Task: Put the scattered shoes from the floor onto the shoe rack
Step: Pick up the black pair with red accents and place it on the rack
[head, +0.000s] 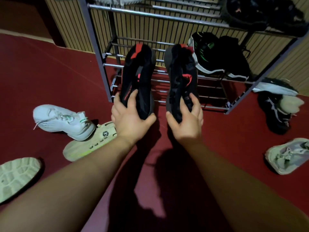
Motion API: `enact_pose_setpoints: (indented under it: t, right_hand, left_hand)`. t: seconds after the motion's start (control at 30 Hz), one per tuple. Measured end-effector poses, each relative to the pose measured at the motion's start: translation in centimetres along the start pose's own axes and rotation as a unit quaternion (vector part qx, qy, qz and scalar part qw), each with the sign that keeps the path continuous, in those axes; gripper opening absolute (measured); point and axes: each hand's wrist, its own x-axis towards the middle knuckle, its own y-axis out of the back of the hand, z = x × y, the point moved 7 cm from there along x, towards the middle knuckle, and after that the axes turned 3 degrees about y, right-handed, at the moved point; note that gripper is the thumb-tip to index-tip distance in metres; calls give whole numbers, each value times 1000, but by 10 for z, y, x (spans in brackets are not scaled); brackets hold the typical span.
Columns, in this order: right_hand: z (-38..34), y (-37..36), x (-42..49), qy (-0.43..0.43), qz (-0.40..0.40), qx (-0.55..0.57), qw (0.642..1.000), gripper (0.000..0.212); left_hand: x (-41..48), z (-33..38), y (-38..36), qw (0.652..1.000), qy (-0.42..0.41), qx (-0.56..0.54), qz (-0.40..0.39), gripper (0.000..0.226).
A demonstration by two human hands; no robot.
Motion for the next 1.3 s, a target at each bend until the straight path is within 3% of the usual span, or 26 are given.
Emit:
enact_pose_setpoints:
  t: [0.4,0.53,0.6,0.7,0.8,0.97,1.3]
  right_hand:
    - [-37,2,164,14,-43,-124,991,62]
    - [-24,-26,182,-35,-134,-164,977,67]
    - [-19,-33,178,-46,-171,-155,972,71]
    - [-15,-23,168,-11,-202,-117,972,83]
    - [-6,-16,152,21,-231,-96,968,87]
    - [-8,-23,147,23,-196,-54,979,64]
    - [-30,-50,169,-7,-170,-89,981,58]
  left_hand:
    - [141,58,12,994,23,105,-17,88]
    - [166,58,-3,980,25,173,-99,92]
    - [167,53,-6,977,14,157,-143,99]
    - [160,44,1,971,-27,96,-216,110]
    - [151,32,6,954,-68,119,-268,113]
    - [150,40,7,961,-110,116,-225,95]
    - [173,48,-10,975,-120,110,-152,95]
